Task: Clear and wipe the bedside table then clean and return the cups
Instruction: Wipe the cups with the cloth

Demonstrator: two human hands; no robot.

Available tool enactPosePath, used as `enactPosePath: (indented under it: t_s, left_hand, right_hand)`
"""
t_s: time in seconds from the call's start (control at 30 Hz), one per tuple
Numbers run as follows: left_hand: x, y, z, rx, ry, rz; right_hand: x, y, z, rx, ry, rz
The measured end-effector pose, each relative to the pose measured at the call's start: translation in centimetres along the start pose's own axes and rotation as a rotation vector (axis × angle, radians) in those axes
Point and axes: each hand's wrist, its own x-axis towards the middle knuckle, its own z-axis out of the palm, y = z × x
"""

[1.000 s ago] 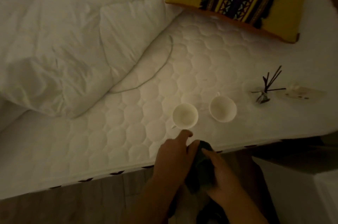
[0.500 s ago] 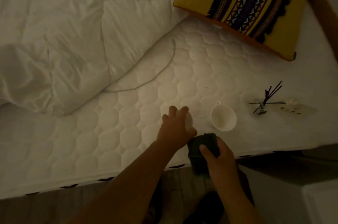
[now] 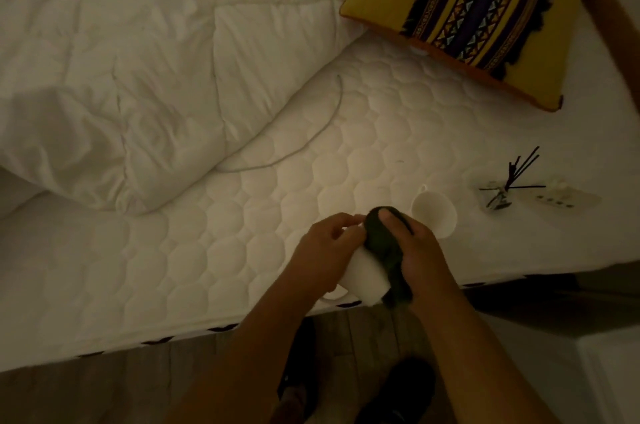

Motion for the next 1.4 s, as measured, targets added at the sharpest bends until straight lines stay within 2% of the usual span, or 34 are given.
enactPosePath:
  t_s: [0.07,0.23,0.37,0.47,0.53,0.6,0.67,0.7,0.77,0.87,0.97,1.07,1.17,1.23,1.3,1.4]
  left_hand:
    - [-0.7,1.3,-1.2,-0.111,-0.049,-0.042]
    - [-2.2,2.6,-1.7,-0.546,-0.098,-0.255]
    - [-2.7,1.9,-1.1,-0.991,-0.181,-0.392]
    - [-2.9,0.9,0.0,-1.094,-0.251,-0.375]
    - [-2.8,0.5,0.2,-1.042,-0.295,-0.334]
    - [-2.1,1.0,-0.5,-0.863,-0.338,-0.320]
    - [-1.5,2.1,-1.4,-0.370,-0.341,-0.219]
    - [-1.2,2.5,-1.4,-0.140,-0.287,-0.164]
    - [-0.7,2.8,-0.6,0.051,-0.185,-0.095]
    - [-0.3,3.1,1.0,0.121,0.002,-0.018]
    - [0.3,3.5,1.9,0.001,0.155,-0.004]
    - [0.2,3.4,2.7,-0.106,0.190,0.002]
    - [-0.6,2.9,3.1,-0.062,0.168,0.009]
    - [-0.8,2.6,2.8,-0.065,0.169,0.015]
    - [-1.0,2.6,2.4,-0.094,0.176,0.002]
    - [-2.1,2.8,2.0,-0.238,0.119,-0.083]
  right_hand:
    - [-0.1,-0.7,0.1,0.096,-0.090,0.008]
    - [-0.6,-0.8,0.7,0.450,-0.150,0.053]
    - [-1.2,0.0,1.4,0.640,-0.007,0.049]
    - [-1.7,0.3,1.9,0.615,0.192,0.001]
    - [-2.3,0.7,1.5,0.528,0.252,-0.025]
    - [-2.8,0.7,0.5,0.405,0.191,0.001]
    - [-3.0,0.1,-0.2,0.271,0.110,0.045]
    - [-2.9,-0.3,-0.3,0.173,0.114,0.029]
    - [-2.8,-0.8,0.2,-0.012,0.231,-0.058]
    - [-4.3,-0.3,2.0,-0.152,0.496,-0.192]
    - [-6.6,1.9,4.0,-0.298,0.473,-0.366]
    - [-6.5,2.7,4.3,-0.365,0.445,-0.469]
    - [-4.6,1.6,2.9,-0.296,0.530,-0.369]
    - [-3.1,0.1,1.8,-0.320,0.505,-0.282]
    - [-1.5,-1.1,0.5,-0.321,0.355,-0.160]
    - [-0.6,-2.0,-1.4,0.000,0.090,0.036]
